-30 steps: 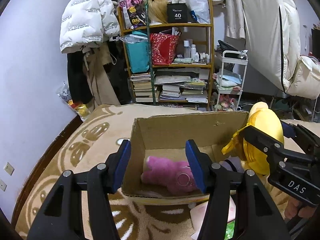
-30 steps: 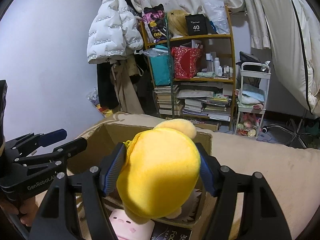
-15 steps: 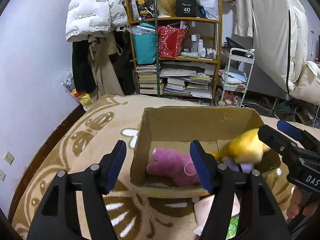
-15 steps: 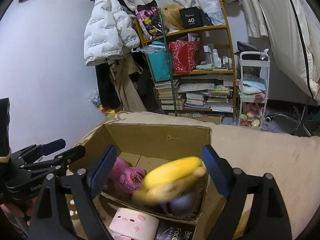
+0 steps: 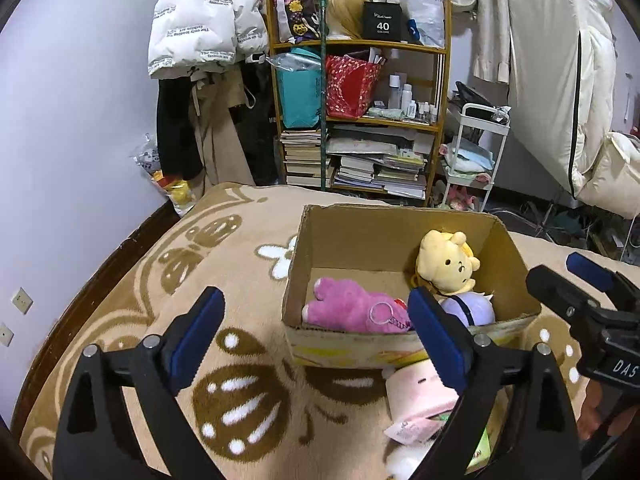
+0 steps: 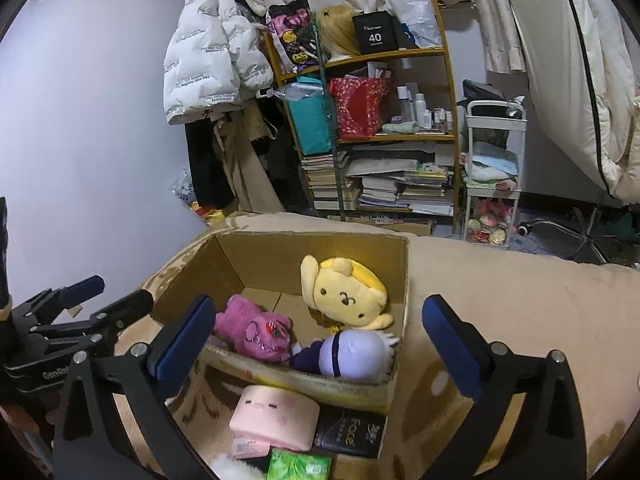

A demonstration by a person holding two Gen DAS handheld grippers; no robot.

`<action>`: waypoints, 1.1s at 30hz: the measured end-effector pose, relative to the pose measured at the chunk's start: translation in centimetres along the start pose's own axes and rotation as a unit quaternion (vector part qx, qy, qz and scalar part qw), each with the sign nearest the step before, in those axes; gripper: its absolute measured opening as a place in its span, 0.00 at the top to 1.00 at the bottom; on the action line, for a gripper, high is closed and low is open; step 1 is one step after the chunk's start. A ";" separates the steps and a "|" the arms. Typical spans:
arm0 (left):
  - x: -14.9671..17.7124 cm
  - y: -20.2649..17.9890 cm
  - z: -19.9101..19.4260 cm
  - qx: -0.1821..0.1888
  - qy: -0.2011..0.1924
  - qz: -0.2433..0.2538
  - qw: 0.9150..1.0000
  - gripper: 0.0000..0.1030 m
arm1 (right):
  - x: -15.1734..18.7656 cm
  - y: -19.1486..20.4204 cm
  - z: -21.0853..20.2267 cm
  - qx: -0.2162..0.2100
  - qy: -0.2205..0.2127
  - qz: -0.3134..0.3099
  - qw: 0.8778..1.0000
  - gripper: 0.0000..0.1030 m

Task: Organize soft objects

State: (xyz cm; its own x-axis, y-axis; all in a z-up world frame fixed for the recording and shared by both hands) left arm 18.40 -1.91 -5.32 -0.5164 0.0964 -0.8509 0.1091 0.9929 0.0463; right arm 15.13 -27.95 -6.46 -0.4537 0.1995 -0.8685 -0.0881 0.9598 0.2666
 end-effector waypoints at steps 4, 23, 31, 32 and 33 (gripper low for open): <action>0.2 -0.1 -1.3 -0.002 -0.002 0.000 1.000 0.04 | 0.4 0.2 -1.3 0.002 0.003 -0.001 1.000 0.00; 4.9 -1.5 -4.7 0.010 0.084 0.045 0.995 0.03 | 3.8 0.4 -5.8 -0.001 0.046 0.007 0.999 0.00; 6.3 -1.9 -3.6 0.014 0.113 0.054 0.992 0.03 | 5.5 0.1 -5.2 0.002 0.070 0.007 0.998 0.00; 6.5 -1.9 -3.4 0.014 0.118 0.054 0.991 0.03 | 5.8 0.2 -5.1 0.003 0.075 0.007 0.997 0.00; 6.8 -1.9 -3.2 0.016 0.124 0.052 0.991 0.03 | 6.1 0.1 -4.9 0.005 0.080 0.007 0.997 0.00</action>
State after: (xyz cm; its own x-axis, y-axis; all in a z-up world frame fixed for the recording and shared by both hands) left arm 11.97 -2.89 -9.53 -0.6925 0.2166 -0.6882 0.1983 0.9743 0.1070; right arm 8.02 -27.58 -9.73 -0.5912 0.1798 -0.7862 -0.0730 0.9589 0.2741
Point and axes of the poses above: each gripper's, at about its wrist camera, not at the fingertips, and z roughly the way its jaws point, y to its left, x to its underside, the point moved 8 cm from there along z, roughly the way its jaws point, and after that the axes turned 8 degrees about -y, right-handed, at the moved point
